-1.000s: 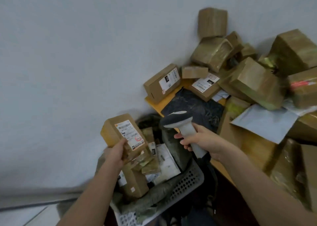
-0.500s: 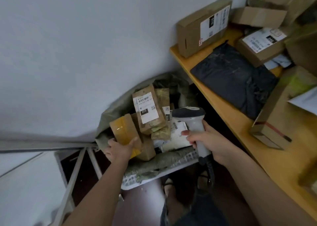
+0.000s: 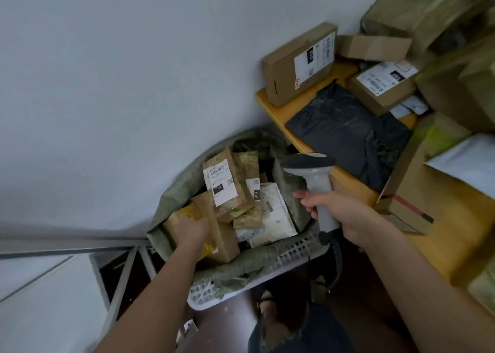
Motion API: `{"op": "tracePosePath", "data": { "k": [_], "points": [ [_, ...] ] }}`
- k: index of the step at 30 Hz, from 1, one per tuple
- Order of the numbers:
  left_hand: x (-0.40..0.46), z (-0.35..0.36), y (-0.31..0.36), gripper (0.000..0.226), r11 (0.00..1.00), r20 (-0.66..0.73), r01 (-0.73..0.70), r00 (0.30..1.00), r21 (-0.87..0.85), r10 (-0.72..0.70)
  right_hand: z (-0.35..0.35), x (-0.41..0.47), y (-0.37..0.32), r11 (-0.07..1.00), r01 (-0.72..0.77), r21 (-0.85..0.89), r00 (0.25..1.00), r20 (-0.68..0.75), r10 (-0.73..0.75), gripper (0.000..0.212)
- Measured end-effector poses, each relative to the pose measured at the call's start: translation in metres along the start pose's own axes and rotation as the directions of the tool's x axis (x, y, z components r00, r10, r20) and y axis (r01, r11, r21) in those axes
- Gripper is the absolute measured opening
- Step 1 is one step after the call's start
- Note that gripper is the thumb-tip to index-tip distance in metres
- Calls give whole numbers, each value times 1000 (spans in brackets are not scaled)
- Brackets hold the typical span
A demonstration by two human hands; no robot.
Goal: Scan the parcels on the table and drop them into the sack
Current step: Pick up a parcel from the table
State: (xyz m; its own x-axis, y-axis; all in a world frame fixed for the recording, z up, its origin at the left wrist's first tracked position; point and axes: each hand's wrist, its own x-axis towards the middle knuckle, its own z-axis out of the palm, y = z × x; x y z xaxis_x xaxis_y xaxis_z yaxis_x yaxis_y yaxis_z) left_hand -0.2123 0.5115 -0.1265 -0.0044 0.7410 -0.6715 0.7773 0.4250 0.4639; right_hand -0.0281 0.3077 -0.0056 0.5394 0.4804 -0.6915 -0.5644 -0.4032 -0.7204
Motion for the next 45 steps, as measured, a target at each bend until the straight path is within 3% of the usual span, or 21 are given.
{"op": "tracePosePath", "data": {
  "k": [4, 7, 11, 16, 21, 23, 25, 27, 30, 34, 37, 41, 45],
  "points": [
    [-30, 14, 61, 57, 985, 74, -174, 982, 10, 173, -31, -26, -27, 996, 77, 40, 997, -33, -76, 50],
    [-71, 36, 116, 52, 938, 53, -347, 937, 18, 345, -66, -52, -49, 986, 138, 96, 988, -77, -131, 52],
    [-144, 79, 191, 45, 836, 119, -549, 829, -15, 546, -121, -90, -85, 948, 249, 200, 956, -205, -208, 50],
    [-230, 147, 255, 43, 717, 254, -693, 681, -78, 687, -196, -125, -122, 892, 394, 220, 892, -323, -314, 56],
    [-284, 228, 286, 69, 599, 472, -791, 483, -125, 737, -270, -143, -132, 847, 470, 248, 844, -405, -350, 56],
    [-302, 257, 298, 85, 605, 528, -790, 472, -103, 706, -295, -147, -131, 842, 474, 257, 838, -427, -341, 53],
    [-313, 277, 309, 100, 730, 561, -675, 566, -104, 603, -312, -149, -128, 844, 471, 258, 832, -447, -328, 47],
    [-315, 294, 318, 107, 885, 613, -446, 663, -137, 429, -330, -149, -125, 849, 462, 257, 829, -465, -310, 40],
    [-308, 310, 323, 74, 954, 695, -193, 654, -228, 298, -353, -146, -119, 853, 443, 276, 835, -474, -280, 39],
    [-315, 302, 321, 31, 943, 692, -81, 660, -323, 293, -365, -138, -113, 860, 417, 293, 850, -461, -255, 42],
    [-325, 280, 326, 14, 919, 687, -209, 614, -334, 389, -365, -133, -114, 834, 437, 337, 849, -460, -259, 43],
    [-344, 246, 335, 24, 823, 644, -412, 517, -391, 564, -354, -122, -124, 788, 470, 399, 846, -458, -273, 44],
    [-364, 218, 339, 30, 650, 550, -588, 375, -482, 747, -333, -111, -138, 682, 533, 501, 809, -537, -238, 39]
  ]
}}
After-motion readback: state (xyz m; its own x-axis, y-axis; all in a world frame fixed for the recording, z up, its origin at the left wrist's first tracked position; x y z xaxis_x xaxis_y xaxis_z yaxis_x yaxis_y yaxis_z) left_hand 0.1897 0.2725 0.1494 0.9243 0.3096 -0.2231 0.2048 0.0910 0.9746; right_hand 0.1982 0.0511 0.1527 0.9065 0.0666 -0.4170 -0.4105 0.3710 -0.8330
